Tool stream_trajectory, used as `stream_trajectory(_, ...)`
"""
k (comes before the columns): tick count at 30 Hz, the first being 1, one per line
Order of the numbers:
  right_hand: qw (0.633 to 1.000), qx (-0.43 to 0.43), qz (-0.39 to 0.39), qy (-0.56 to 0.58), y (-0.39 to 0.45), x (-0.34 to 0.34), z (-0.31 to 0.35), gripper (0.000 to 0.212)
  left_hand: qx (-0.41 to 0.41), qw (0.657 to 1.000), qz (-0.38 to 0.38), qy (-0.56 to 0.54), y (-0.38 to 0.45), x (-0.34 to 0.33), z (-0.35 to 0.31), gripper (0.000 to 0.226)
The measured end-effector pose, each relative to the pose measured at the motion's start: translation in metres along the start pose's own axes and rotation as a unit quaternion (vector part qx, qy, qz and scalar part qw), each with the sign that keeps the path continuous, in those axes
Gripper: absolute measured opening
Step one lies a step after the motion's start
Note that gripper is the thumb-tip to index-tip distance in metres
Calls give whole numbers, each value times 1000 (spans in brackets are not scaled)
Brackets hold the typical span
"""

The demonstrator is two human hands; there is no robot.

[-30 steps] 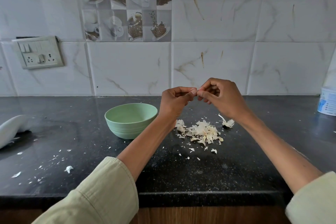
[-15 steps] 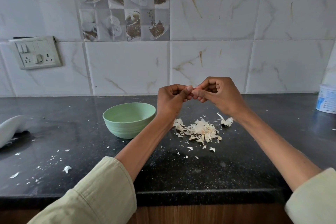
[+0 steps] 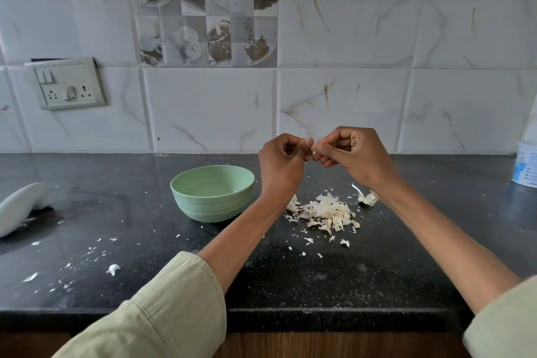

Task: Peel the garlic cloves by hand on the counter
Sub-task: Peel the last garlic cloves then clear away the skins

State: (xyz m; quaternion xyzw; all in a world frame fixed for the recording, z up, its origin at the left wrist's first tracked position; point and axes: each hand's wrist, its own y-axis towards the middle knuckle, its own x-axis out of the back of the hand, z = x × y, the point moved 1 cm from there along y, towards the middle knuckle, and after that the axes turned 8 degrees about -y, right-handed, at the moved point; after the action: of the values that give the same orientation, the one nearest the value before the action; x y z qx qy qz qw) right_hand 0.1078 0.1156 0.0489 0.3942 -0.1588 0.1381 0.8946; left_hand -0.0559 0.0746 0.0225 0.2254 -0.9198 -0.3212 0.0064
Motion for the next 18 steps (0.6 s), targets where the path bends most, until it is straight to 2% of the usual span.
stream_trajectory(4,1000,-2,-6,12,-2,-3,0,22,-32,996,-20,78,-3,-1,-3,12)
stream_trajectory(9,999,-22,6,46,0,-2,-2,17,11,1000,12,-18,3,3,-2,13)
stream_trajectory(18,998,-31,14,52,1,-1,-6,13,45,996,29,-65,4,3,1,17)
